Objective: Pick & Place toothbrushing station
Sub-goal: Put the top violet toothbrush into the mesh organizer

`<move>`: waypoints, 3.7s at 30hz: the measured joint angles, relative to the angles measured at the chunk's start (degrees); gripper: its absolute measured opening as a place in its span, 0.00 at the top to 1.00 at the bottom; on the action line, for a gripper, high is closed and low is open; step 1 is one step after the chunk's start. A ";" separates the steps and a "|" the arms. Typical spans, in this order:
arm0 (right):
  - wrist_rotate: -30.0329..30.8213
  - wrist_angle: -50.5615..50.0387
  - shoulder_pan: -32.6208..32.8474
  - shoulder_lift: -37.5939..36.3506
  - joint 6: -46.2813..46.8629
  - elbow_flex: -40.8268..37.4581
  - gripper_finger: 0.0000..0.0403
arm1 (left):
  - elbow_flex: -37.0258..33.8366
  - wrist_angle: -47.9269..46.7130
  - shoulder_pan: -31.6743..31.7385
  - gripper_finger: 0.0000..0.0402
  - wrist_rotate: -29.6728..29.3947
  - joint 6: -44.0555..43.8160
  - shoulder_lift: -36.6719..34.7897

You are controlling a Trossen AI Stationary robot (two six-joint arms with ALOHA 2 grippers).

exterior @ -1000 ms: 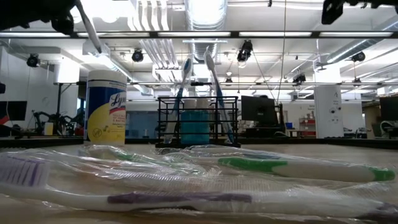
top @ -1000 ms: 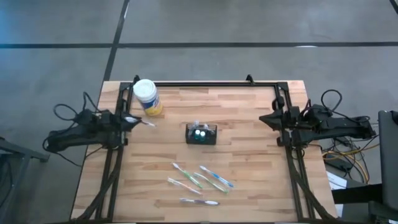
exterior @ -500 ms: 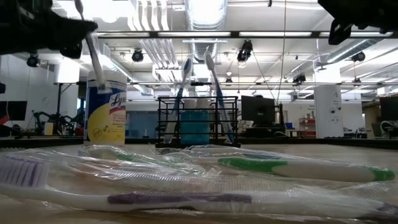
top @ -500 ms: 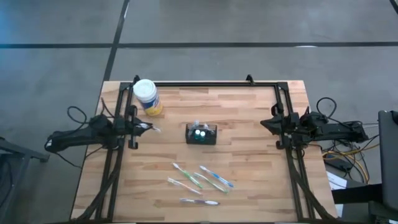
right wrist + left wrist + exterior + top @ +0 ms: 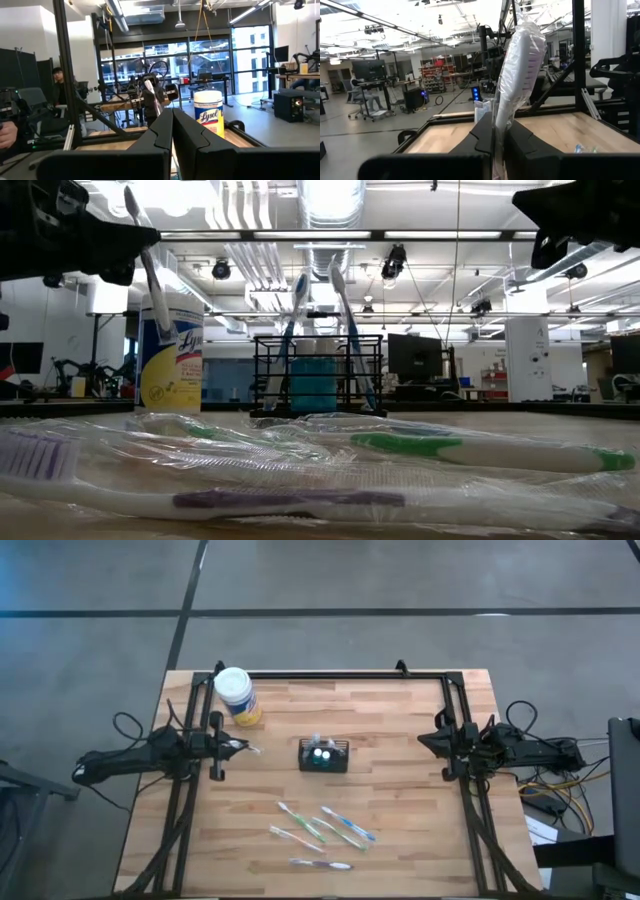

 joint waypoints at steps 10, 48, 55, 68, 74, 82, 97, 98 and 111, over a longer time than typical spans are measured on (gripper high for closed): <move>1.63 -1.47 -0.02 -1.56 0.63 -1.02 0.98 | 0.07 0.16 0.00 0.95 0.55 0.38 -0.35; 1.99 1.32 -0.01 -1.44 -0.33 -0.85 0.98 | 29.36 24.39 0.73 0.95 7.72 3.74 62.20; 1.99 1.31 0.00 -1.43 -0.31 -0.85 0.98 | 29.10 27.97 2.24 0.95 8.56 5.16 66.37; 1.99 1.33 0.00 -1.45 -0.69 -0.85 0.98 | 26.58 34.02 3.93 0.95 9.51 3.92 73.86; 1.99 1.36 0.00 -1.45 -0.52 -0.85 0.98 | 26.58 35.70 3.98 0.95 7.60 0.01 77.12; 1.99 1.39 0.00 -1.43 -0.37 -0.83 0.98 | 26.58 36.22 4.00 0.95 5.97 -1.06 81.56; 1.96 1.40 0.00 -1.43 -0.02 -0.83 0.98 | 26.62 39.05 4.00 0.92 5.64 -0.87 86.66; 1.96 1.42 0.00 -1.43 -0.02 -0.83 0.98 | 26.62 38.78 4.00 0.91 5.71 -0.88 86.54; 1.96 1.43 0.00 -1.43 -0.04 -0.83 0.98 | 26.53 31.31 3.96 0.55 10.26 -1.29 75.98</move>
